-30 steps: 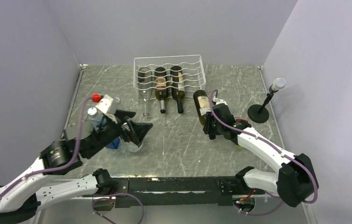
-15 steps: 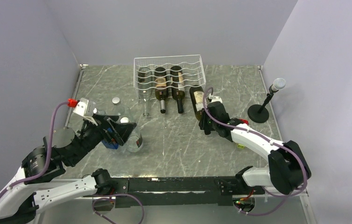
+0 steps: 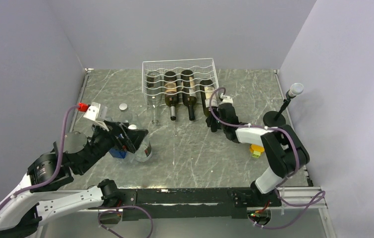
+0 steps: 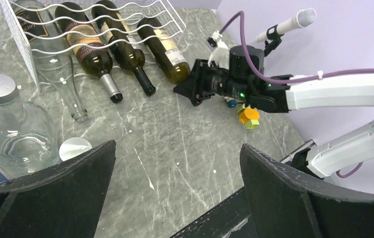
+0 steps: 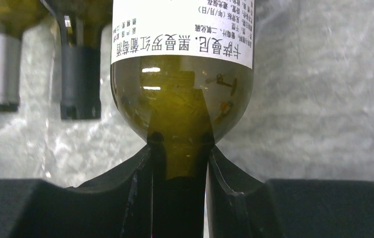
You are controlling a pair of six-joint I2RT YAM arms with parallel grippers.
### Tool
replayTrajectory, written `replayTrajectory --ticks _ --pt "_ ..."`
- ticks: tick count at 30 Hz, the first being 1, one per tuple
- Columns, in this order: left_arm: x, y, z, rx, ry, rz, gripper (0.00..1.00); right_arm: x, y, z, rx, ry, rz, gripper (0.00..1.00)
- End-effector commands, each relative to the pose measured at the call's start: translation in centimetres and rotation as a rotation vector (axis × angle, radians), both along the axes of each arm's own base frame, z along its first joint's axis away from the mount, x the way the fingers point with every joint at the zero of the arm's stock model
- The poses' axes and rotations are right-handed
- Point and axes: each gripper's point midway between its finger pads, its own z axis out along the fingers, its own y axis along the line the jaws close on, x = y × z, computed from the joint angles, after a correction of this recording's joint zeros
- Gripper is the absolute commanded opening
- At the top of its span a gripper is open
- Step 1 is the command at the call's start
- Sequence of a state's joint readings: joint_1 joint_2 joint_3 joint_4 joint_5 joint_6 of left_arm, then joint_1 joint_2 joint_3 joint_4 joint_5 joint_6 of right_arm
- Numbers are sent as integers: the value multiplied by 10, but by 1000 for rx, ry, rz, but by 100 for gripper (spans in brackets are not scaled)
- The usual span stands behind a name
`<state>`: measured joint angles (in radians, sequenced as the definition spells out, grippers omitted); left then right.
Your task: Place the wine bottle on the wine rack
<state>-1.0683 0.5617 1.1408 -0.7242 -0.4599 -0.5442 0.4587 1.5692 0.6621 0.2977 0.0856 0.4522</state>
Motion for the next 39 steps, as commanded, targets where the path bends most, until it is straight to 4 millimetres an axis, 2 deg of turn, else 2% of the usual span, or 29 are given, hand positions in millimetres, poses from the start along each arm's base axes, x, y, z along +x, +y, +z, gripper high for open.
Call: replayTrajectory --ticks 1,9,19,26,29,35,36,39 --pt "-2 -8 8 -36 13 -20 99 87 33 124 279 -396 -2 0" --pt "-1 -17 4 -19 31 -42 99 126 38 113 414 -345 17 0" --pt "4 -18 -1 -7 44 -12 99 141 42 79 487 -169 21 1" --pt "5 -15 4 -18 32 -4 99 146 38 58 452 -82 -12 36" --pt "4 -14 4 -15 35 -3 99 146 34 52 433 -40 -43 56" --pt "2 -11 4 -23 46 0 99 136 17 61 363 -61 -95 96" --pt "2 -11 4 -25 46 2 99 133 12 65 344 -72 -100 99" --pt "2 -8 6 -32 41 8 99 124 -1 79 274 -100 -117 100"
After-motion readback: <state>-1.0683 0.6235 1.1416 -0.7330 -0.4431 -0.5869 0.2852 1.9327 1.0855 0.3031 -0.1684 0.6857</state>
